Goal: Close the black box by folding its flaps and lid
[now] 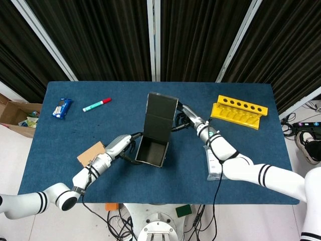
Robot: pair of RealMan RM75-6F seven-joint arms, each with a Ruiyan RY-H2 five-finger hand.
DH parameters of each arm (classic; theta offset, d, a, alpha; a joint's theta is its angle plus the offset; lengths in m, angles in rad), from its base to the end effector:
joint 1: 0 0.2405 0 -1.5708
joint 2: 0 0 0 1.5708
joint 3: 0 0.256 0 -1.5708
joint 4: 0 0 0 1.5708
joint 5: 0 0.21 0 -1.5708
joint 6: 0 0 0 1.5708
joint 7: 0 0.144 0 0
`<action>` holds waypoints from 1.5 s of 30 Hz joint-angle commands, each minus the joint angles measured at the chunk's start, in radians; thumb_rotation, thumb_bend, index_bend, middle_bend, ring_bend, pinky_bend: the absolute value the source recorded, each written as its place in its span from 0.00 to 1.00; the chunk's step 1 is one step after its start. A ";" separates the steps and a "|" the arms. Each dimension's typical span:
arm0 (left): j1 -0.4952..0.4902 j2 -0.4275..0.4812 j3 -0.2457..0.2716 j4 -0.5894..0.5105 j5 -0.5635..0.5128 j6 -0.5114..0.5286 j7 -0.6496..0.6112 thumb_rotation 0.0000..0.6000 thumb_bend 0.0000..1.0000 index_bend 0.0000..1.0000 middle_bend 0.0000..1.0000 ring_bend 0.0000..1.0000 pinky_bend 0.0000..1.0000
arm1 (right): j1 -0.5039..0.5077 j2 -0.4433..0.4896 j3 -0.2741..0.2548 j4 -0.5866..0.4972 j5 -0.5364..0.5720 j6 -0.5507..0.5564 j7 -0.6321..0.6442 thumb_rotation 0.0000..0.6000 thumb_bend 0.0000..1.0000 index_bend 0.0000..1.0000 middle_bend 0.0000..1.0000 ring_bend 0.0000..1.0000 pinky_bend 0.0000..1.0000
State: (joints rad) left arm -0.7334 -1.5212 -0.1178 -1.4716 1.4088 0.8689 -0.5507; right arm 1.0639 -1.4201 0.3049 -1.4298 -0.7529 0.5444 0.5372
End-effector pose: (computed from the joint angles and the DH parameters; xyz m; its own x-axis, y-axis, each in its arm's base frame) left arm -0.1401 0.3187 -0.0290 -0.1219 0.6110 0.7822 0.9117 -0.2426 0.3316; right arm -0.0654 -0.4172 0.0053 -0.3896 -0.6059 0.6936 -0.8946 0.0700 -0.4414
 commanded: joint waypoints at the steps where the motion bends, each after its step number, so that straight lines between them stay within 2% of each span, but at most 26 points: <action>1: -0.015 -0.017 -0.021 0.020 -0.040 -0.025 0.023 1.00 0.01 0.48 0.47 0.71 0.96 | 0.073 -0.007 0.040 -0.031 0.111 -0.004 -0.075 1.00 0.00 0.03 0.26 0.62 0.91; 5: -0.030 -0.043 -0.050 0.071 -0.104 -0.054 0.047 1.00 0.01 0.47 0.46 0.71 0.96 | 0.132 0.009 0.032 -0.080 0.182 -0.006 -0.152 1.00 0.00 0.04 0.28 0.63 0.93; 10: -0.033 -0.085 -0.080 0.139 -0.204 -0.088 0.068 1.00 0.01 0.44 0.43 0.71 0.96 | 0.236 0.030 -0.040 -0.133 0.292 -0.004 -0.297 1.00 0.00 0.09 0.32 0.65 0.95; 12: -0.030 -0.102 -0.084 0.162 -0.237 -0.091 0.091 1.00 0.00 0.39 0.40 0.71 0.97 | 0.280 0.036 -0.072 -0.144 0.348 0.002 -0.352 1.00 0.00 0.09 0.32 0.65 0.96; 15: -0.031 -0.111 -0.075 0.191 -0.267 -0.109 0.143 1.00 0.00 0.26 0.31 0.71 0.96 | 0.333 0.036 -0.111 -0.143 0.427 0.023 -0.413 1.00 0.00 0.09 0.32 0.65 0.96; 16: -0.030 -0.110 -0.071 0.199 -0.268 -0.113 0.154 1.00 0.00 0.19 0.26 0.71 0.96 | 0.345 0.032 -0.119 -0.141 0.449 0.028 -0.425 1.00 0.00 0.09 0.32 0.65 0.96; 18: -0.023 -0.108 -0.064 0.211 -0.270 -0.109 0.171 1.00 0.00 0.10 0.18 0.70 0.96 | 0.363 0.024 -0.128 -0.136 0.484 0.035 -0.445 1.00 0.00 0.09 0.32 0.65 0.96; 22: 0.005 -0.089 -0.055 0.197 -0.264 -0.090 0.179 1.00 0.00 0.08 0.13 0.69 0.96 | 0.386 0.002 -0.139 -0.123 0.526 0.048 -0.479 1.00 0.00 0.09 0.32 0.65 0.96; 29: 0.044 -0.042 -0.033 0.133 -0.223 -0.053 0.195 1.00 0.00 0.08 0.08 0.67 0.96 | 0.383 -0.007 -0.125 -0.134 0.531 0.076 -0.504 1.00 0.00 0.09 0.32 0.65 0.96; 35: 0.074 0.019 -0.004 0.062 -0.177 -0.001 0.263 1.00 0.00 0.07 0.05 0.66 0.96 | 0.386 -0.025 -0.127 -0.140 0.510 0.115 -0.554 1.00 0.00 0.11 0.32 0.65 0.97; 41: 0.109 0.156 0.044 -0.083 -0.112 0.022 0.302 1.00 0.00 0.07 0.03 0.66 0.97 | 0.379 -0.066 -0.155 -0.153 0.426 0.229 -0.654 1.00 0.00 0.16 0.34 0.66 0.98; 45: 0.130 0.224 0.060 -0.143 -0.082 0.045 0.309 1.00 0.00 0.07 0.03 0.66 0.97 | 0.353 -0.118 -0.179 -0.140 0.324 0.321 -0.720 1.00 0.00 0.22 0.36 0.68 0.99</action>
State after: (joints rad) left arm -0.6188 -1.3277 -0.0719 -1.5857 1.3061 0.8991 -0.2507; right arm 1.4348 -1.5021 0.1454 -1.5766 -0.3678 0.8168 -0.1396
